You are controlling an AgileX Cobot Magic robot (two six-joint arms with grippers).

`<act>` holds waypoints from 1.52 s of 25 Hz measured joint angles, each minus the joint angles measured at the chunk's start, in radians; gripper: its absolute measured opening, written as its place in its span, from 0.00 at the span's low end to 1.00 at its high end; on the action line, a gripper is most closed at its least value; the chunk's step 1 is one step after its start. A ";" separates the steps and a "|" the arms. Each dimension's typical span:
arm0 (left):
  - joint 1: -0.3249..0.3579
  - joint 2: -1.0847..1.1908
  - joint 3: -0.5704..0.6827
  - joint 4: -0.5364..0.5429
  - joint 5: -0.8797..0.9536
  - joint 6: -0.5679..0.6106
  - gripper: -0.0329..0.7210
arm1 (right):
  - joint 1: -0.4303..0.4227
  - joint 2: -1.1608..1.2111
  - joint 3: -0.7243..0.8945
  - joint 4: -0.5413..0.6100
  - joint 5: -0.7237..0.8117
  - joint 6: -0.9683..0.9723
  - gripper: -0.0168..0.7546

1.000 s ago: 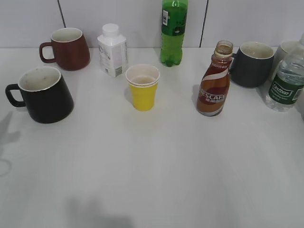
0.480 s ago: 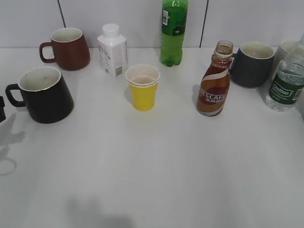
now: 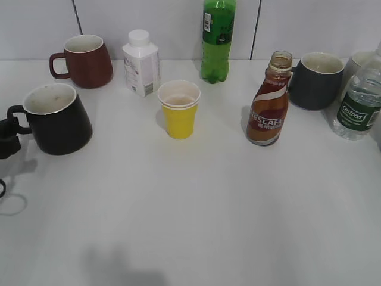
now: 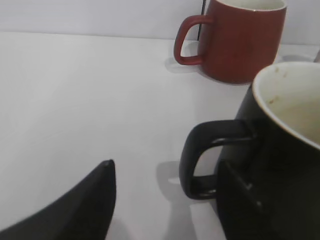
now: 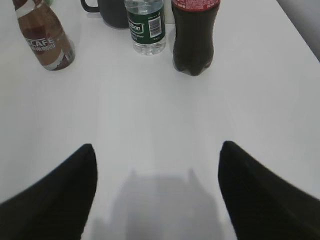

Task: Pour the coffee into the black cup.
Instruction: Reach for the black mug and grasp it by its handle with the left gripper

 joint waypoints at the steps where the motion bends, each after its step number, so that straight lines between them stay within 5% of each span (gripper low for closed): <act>1: 0.000 0.019 0.000 0.000 -0.030 0.000 0.69 | 0.000 0.000 0.000 0.000 0.000 0.000 0.78; 11: 0.000 0.156 -0.001 0.000 -0.215 0.000 0.69 | 0.000 0.000 0.000 0.000 0.000 -0.001 0.78; 38: 0.101 0.226 -0.180 0.227 -0.144 -0.001 0.69 | 0.000 0.000 0.000 0.000 0.000 0.000 0.78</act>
